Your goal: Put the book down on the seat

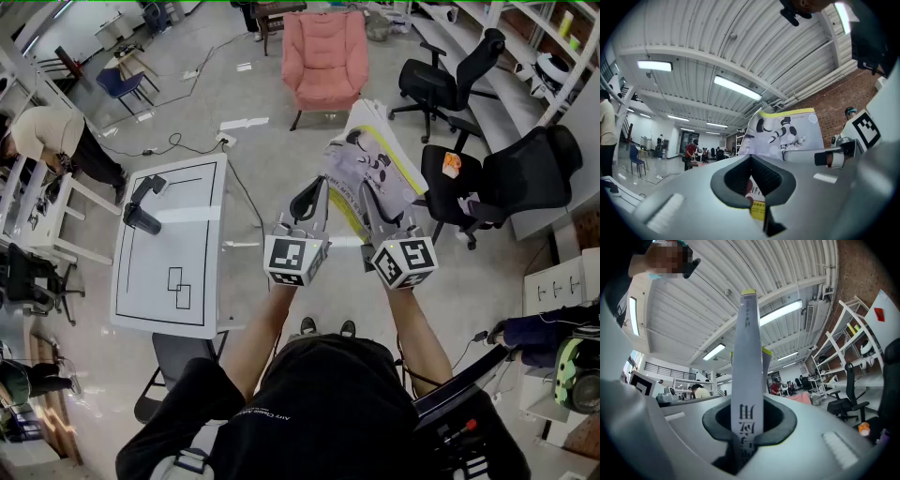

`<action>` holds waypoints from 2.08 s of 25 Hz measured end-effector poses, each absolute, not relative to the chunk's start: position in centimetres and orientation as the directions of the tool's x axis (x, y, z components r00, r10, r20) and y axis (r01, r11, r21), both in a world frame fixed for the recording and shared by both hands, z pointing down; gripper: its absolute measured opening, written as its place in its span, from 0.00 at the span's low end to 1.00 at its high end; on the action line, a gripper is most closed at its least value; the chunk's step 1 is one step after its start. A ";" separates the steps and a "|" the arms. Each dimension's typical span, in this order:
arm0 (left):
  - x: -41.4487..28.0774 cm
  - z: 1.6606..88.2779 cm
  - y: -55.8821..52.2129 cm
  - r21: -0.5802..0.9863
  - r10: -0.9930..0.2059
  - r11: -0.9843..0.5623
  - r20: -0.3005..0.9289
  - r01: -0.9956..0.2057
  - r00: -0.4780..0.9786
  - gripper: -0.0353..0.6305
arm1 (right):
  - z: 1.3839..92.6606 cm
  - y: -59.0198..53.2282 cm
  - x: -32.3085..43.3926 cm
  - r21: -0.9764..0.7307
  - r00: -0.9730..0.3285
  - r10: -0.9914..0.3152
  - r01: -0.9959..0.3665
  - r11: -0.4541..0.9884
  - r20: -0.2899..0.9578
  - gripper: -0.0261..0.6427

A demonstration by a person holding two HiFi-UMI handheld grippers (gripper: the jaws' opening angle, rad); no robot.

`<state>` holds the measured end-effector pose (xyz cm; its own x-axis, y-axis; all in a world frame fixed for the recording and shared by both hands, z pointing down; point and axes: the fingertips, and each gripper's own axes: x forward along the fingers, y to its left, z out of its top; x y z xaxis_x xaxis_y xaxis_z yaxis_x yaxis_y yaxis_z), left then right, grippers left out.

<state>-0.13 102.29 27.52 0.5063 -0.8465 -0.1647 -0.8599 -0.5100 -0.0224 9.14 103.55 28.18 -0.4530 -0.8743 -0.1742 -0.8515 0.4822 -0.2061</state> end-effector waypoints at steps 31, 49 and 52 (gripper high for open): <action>-0.7 32.0 93.5 0.012 -0.878 -0.476 -0.072 -0.880 0.474 0.06 | 33.7 94.5 8.4 -0.223 -0.441 -0.896 -0.869 0.441 -0.051 0.17; -4.7 35.9 78.3 0.077 -0.851 -0.522 0.017 -0.849 0.525 0.06 | 36.2 80.2 3.9 -0.195 -0.385 -0.923 -0.907 0.373 0.027 0.17; -3.4 36.6 75.0 0.064 -0.853 -0.519 0.027 -0.852 0.521 0.06 | 37.0 76.4 5.0 -0.205 -0.395 -0.919 -0.901 0.382 0.023 0.17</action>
<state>-3.40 75.04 36.55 0.5212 -0.8530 0.0269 -0.8525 -0.5189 0.0638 5.02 76.45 36.97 -0.3947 -0.9185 0.0231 -0.9011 0.3820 -0.2051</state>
